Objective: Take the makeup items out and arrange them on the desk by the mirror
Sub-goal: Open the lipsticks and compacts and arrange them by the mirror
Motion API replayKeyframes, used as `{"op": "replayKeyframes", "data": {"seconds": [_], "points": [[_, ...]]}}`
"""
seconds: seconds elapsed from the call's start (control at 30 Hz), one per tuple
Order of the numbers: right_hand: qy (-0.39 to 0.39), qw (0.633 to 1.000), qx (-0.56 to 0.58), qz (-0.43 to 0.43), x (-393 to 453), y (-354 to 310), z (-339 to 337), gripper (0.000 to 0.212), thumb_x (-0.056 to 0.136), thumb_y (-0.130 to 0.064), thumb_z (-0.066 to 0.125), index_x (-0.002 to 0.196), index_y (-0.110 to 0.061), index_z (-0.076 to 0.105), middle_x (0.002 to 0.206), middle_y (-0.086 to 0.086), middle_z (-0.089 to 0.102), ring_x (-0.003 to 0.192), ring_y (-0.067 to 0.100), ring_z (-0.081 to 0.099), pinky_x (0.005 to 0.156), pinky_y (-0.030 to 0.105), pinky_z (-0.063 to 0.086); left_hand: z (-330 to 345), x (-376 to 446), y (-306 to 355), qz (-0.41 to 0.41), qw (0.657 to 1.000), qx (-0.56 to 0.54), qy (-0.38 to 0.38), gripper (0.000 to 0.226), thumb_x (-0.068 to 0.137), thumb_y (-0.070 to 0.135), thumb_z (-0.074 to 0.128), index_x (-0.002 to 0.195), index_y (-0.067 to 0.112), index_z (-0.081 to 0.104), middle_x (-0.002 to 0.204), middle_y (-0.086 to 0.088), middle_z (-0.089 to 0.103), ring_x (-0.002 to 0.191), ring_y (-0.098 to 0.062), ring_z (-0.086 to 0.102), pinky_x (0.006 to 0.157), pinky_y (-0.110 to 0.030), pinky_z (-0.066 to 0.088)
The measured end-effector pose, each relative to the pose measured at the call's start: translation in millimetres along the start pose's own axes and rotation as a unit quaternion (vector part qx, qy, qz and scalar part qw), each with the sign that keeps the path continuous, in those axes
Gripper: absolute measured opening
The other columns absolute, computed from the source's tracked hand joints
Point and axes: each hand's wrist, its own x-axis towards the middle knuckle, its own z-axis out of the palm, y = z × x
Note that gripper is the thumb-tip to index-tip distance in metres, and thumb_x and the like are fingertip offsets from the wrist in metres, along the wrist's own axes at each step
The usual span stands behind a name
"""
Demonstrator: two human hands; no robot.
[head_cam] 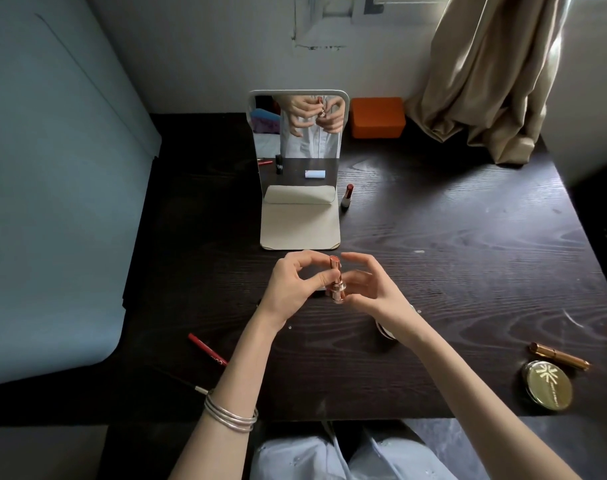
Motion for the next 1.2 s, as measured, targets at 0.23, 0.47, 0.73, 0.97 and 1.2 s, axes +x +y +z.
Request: {"op": "replayKeyframes", "data": {"seconds": [0.23,0.47,0.73,0.97,1.2], "points": [[0.010,1.000,-0.029,-0.002,0,0,0,0.065,0.074,0.001,0.071,0.129,-0.014,0.041,0.093,0.004,0.065,0.086,0.012,0.064,0.081,0.025,0.050,3,0,0,0.004,1.000,0.000,-0.009,0.012,0.081,0.005,0.068,0.093,0.003,0.070,0.092,0.001,0.067,0.086,0.014,0.058,0.073,0.001,0.039],[0.019,0.999,-0.044,-0.005,-3,0,0,0.061,0.071,-0.006,0.075,0.120,-0.026,0.046,0.095,0.002,0.062,0.088,0.013,0.063,0.085,0.029,0.050,5,-1,-3,0.005,1.000,0.009,-0.010,0.011,0.080,0.004,0.068,0.091,0.005,0.070,0.091,0.004,0.066,0.084,0.016,0.058,0.074,0.002,0.038],[0.001,1.000,0.004,0.016,-7,-2,-3,0.062,0.077,0.001,0.070,0.129,-0.019,0.042,0.097,0.000,0.067,0.090,0.011,0.064,0.084,0.026,0.050,6,-1,-7,-0.007,1.000,-0.002,-0.006,0.008,0.081,0.009,0.069,0.087,0.011,0.071,0.090,0.008,0.067,0.085,0.012,0.059,0.074,0.002,0.037],[-0.007,0.999,0.015,0.028,-4,-1,-5,0.058,0.084,0.009,0.059,0.132,-0.016,0.040,0.093,0.001,0.071,0.093,0.017,0.068,0.083,0.026,0.052,7,2,-8,-0.007,1.000,-0.001,-0.007,0.008,0.081,0.008,0.069,0.088,0.009,0.071,0.092,0.003,0.068,0.086,0.012,0.059,0.074,0.002,0.038],[0.007,1.000,-0.019,0.021,3,-3,-9,0.057,0.082,0.009,0.062,0.127,-0.020,0.043,0.092,-0.001,0.065,0.084,0.008,0.064,0.080,0.024,0.049,6,9,-8,-0.020,1.000,0.007,-0.008,0.007,0.080,0.014,0.071,0.084,0.020,0.071,0.092,0.012,0.068,0.092,0.009,0.058,0.084,-0.005,0.036]]}}
